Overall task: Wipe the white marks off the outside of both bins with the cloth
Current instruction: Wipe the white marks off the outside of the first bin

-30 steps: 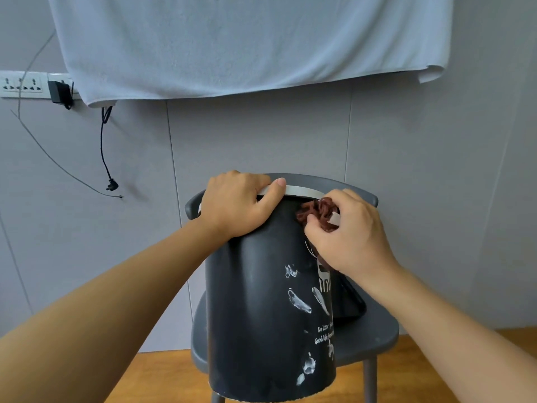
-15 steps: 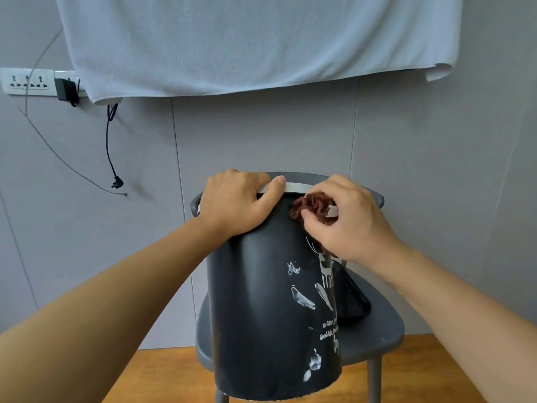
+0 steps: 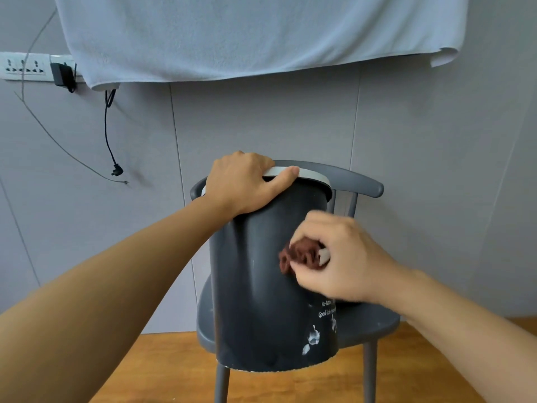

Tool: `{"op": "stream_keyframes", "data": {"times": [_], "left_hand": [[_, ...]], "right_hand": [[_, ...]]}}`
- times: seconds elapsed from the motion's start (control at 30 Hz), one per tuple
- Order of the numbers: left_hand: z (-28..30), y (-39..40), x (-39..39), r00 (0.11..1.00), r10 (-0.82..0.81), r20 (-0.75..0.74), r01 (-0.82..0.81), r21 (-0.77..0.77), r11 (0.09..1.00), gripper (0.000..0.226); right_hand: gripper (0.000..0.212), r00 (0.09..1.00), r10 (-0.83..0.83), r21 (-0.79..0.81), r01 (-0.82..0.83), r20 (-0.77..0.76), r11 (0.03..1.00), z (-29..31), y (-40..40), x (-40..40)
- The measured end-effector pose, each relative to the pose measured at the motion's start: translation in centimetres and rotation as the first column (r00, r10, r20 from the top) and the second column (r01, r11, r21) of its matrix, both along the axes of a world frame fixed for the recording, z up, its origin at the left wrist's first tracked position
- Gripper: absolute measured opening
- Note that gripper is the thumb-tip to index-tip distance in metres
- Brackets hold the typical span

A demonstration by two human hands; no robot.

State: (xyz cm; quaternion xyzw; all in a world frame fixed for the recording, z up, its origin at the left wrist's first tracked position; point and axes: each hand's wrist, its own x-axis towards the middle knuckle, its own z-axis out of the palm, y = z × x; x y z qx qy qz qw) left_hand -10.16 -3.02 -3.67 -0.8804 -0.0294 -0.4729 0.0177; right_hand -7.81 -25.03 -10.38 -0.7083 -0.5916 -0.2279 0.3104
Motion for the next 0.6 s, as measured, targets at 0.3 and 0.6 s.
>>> {"op": "stream_keyframes", "data": {"times": [0.3, 0.6], "left_hand": [[0.1, 0.3, 0.0, 1.000, -0.018, -0.008, 0.018, -0.006, 1.000, 0.072], [0.0, -0.1, -0.2, 1.000, -0.006, 0.000, 0.006, 0.000, 1.000, 0.070]], "right_hand": [[0.013, 0.999, -0.048, 0.139, 0.049, -0.011, 0.989, -0.1, 0.1, 0.8], [0.014, 0.998, -0.026, -0.024, 0.027, 0.049, 0.999, -0.5, -1.3, 0.5]]}}
